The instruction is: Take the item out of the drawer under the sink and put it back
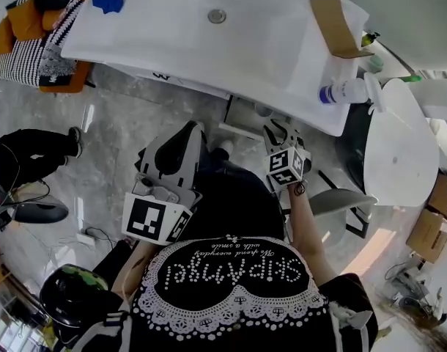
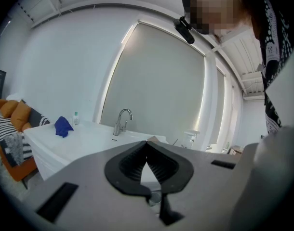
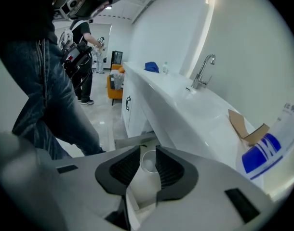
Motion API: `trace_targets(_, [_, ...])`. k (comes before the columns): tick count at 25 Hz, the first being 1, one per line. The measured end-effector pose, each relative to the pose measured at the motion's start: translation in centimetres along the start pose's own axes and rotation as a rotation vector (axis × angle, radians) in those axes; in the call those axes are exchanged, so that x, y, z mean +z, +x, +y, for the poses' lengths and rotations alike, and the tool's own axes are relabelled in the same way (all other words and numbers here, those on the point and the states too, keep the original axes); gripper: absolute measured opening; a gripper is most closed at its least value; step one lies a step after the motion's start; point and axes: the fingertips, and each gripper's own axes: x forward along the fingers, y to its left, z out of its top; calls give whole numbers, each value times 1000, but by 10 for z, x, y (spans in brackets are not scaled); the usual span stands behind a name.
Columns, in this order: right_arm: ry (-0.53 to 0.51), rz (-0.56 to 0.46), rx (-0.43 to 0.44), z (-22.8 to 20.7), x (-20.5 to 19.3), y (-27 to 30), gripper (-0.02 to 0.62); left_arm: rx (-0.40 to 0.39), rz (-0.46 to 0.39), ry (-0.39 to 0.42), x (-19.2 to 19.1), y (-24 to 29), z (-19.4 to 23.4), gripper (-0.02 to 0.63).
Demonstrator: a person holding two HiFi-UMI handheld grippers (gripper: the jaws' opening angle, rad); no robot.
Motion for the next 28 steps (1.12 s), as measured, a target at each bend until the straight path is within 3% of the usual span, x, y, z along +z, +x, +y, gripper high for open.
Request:
trace_targets(9, [-80,88,66,2,-29,42,89,65,16,5,0,1,11,3])
trace_targets(23, [-117,189,170,15,-56,92,88,130,57,-2,-4,-2,29,3])
trace_targets(28, [-149,225,192,21,-62,103,87,122,87,-7,-14,-7,31,3])
